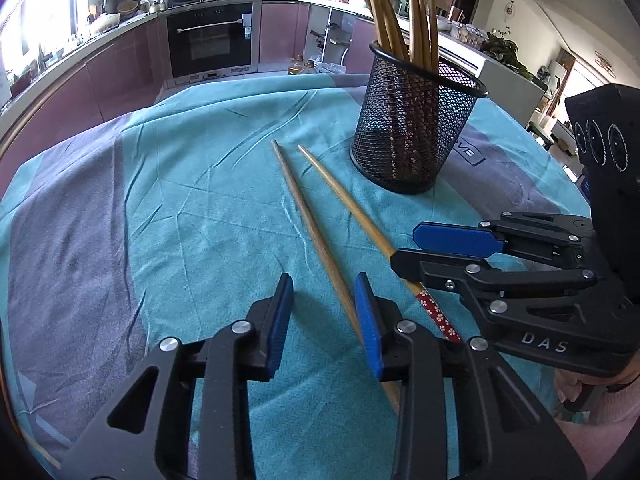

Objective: Organize utensils
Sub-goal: 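Close the left gripper on one chopstick while the right gripper grasps the red-tipped one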

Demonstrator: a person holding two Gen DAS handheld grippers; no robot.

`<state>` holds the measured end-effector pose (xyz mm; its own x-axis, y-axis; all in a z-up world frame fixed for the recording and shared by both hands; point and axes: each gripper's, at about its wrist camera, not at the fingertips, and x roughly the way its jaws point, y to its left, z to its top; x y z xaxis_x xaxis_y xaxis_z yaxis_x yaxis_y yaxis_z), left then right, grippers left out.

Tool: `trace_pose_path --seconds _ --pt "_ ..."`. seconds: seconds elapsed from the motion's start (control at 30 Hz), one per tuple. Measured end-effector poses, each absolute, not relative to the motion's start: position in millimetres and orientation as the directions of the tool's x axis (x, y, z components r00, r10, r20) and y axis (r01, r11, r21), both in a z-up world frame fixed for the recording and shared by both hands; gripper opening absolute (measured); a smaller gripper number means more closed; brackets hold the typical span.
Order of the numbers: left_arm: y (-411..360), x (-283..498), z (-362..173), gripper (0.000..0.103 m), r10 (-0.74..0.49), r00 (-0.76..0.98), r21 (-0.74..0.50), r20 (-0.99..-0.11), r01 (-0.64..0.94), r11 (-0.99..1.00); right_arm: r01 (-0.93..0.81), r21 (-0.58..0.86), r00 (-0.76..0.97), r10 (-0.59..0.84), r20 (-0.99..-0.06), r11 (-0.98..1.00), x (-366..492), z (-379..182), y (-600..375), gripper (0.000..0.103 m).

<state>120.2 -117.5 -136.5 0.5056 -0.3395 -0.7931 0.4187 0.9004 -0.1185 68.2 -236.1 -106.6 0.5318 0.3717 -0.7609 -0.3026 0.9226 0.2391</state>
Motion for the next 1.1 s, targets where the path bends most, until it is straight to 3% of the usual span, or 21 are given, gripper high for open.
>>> trace_pose_path --seconds 0.33,0.7,1.1 --pt "-118 138 -136 0.031 -0.337 0.496 -0.126 -0.800 0.410 0.903 -0.302 0.225 0.536 0.360 -0.763 0.926 78 -108 -230 0.027" --pt "-125 147 -139 0.013 -0.356 0.473 -0.153 -0.806 0.416 0.897 -0.297 0.213 0.542 0.348 -0.765 0.931 89 -109 -226 0.024" --pt "-126 147 -140 0.011 -0.352 0.477 -0.172 -0.805 0.380 0.909 -0.278 0.230 0.551 0.351 -0.757 0.933 88 -111 -229 0.007"
